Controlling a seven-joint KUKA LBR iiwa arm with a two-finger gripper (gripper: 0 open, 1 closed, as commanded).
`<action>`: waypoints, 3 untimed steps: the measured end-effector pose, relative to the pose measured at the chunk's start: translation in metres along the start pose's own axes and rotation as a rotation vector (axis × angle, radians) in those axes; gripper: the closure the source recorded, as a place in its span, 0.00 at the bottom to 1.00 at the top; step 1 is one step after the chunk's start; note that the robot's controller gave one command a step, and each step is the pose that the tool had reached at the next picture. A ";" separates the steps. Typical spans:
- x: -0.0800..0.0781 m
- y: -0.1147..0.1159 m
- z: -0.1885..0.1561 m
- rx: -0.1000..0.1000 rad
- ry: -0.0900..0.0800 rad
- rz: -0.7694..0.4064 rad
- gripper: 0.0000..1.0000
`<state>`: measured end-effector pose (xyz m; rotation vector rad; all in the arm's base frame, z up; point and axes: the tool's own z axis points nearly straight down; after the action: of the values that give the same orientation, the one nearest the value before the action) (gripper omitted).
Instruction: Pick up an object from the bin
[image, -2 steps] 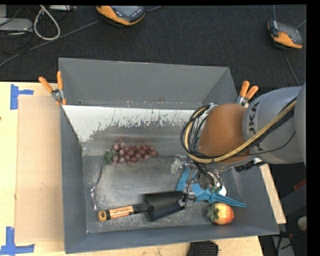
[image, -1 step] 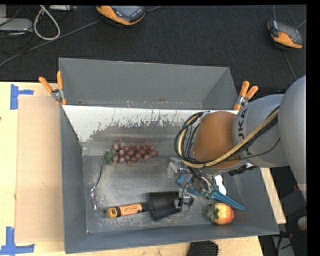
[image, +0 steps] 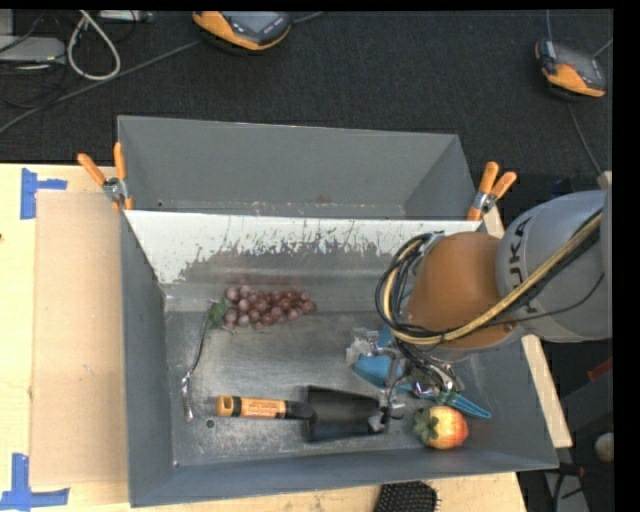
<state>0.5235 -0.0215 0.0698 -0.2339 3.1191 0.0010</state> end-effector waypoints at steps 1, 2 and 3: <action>0.044 0.023 0.000 -0.002 -0.001 -0.026 1.00; 0.044 0.023 0.000 -0.002 -0.001 -0.026 1.00; 0.034 0.014 -0.001 -0.001 -0.009 -0.296 1.00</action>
Offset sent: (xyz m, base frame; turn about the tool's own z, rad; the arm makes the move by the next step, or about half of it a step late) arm 0.0000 0.0000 0.0000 0.0000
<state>0.4883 -0.0129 0.0700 -0.6890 3.0422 0.0006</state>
